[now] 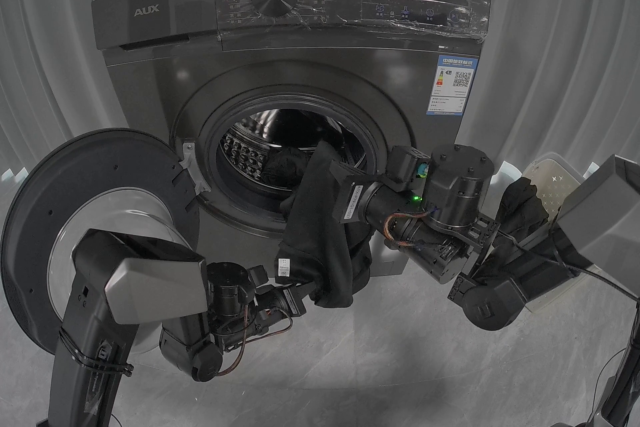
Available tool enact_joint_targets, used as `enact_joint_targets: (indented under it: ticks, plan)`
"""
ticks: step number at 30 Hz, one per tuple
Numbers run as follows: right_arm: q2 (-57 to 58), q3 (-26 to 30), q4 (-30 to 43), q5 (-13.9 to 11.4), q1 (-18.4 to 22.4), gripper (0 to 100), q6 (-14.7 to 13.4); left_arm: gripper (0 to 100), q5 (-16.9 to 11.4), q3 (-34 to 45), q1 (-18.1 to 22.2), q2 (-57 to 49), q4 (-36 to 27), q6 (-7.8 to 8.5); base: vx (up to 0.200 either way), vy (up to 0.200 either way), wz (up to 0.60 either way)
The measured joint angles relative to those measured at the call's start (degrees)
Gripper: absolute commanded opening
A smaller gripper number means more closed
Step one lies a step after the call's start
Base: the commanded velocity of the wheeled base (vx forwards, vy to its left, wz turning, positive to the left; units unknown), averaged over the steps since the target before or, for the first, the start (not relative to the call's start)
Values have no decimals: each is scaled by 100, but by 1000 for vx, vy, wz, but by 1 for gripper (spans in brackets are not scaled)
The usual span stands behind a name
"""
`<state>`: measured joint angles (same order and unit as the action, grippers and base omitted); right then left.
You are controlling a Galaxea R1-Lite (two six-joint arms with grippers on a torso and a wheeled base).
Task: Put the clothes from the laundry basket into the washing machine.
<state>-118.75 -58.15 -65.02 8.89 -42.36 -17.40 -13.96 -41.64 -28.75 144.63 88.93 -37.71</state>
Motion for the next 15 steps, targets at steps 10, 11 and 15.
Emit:
enact_joint_targets:
  ticks: [10, 11, 15]
  plan:
    - [-82, 5, -1, 0, 77, 0, 0, 0, 63, 724, 48, -590, 5, 68, 0, 0, 0]
    - [-90, 5, -6, 0, 80, 0, 0, 0, 57, 851, 63, -714, 5, 73, 0, 0, 0]
    - [-118, 33, -4, 0, 91, 0, 0, 0, 35, 1276, 96, -1226, 7, 137, 0, 0, 0]
